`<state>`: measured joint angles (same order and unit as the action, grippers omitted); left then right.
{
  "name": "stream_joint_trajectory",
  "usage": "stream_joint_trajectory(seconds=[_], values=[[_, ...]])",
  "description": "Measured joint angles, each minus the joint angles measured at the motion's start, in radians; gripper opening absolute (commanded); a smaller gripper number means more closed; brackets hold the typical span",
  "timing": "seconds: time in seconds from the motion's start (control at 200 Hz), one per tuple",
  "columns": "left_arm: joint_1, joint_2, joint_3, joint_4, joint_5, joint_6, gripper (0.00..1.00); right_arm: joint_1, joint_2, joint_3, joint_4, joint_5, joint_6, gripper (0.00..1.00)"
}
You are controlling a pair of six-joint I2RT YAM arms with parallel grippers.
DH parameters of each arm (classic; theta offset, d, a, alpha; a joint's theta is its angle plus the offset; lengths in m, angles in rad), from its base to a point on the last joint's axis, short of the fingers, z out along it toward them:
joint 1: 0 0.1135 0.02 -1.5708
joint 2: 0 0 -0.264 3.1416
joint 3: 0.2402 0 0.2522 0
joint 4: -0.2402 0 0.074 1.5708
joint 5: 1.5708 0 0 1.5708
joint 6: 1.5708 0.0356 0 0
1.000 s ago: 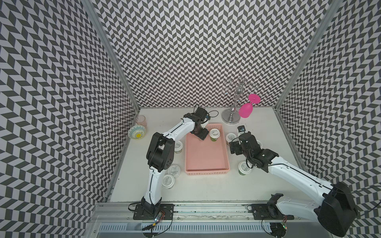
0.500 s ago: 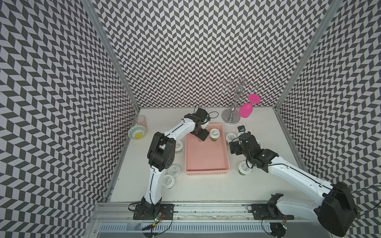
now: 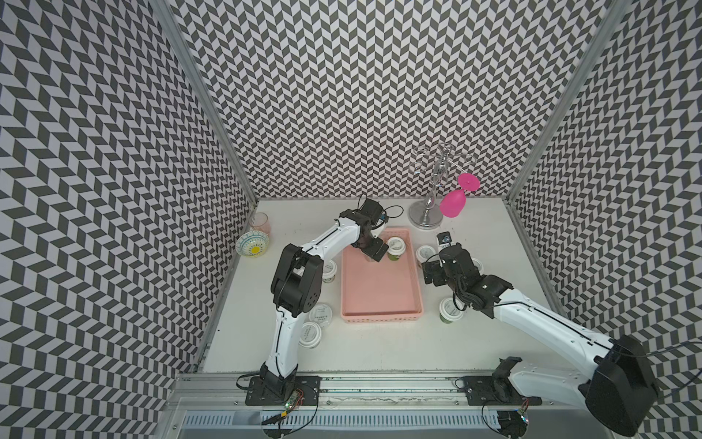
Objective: Put the yogurt in the basket
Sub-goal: Place the yogurt in the basket, then pick up the yogurt from the center of the board.
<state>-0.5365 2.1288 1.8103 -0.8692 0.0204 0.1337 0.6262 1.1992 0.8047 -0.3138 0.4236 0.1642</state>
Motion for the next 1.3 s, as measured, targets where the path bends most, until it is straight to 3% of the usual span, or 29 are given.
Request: stream_joint_trajectory(seconds=[0.501, 0.761, 1.302], values=[[0.002, -0.145, -0.064, 0.002, 0.0, 0.007, 1.0, 0.0, 0.0, 0.0, 0.0, 0.009, 0.0, 1.0], [0.028, -0.291, -0.154, 0.021, -0.008, 0.011, 1.0, 0.0, 0.028, 0.0, -0.004, 0.011, 0.005, 1.0], [0.244, -0.644, -0.518, 0.203, -0.014, 0.012, 1.0, -0.127, 0.144, 0.102, -0.076, -0.082, 0.061, 1.0]])
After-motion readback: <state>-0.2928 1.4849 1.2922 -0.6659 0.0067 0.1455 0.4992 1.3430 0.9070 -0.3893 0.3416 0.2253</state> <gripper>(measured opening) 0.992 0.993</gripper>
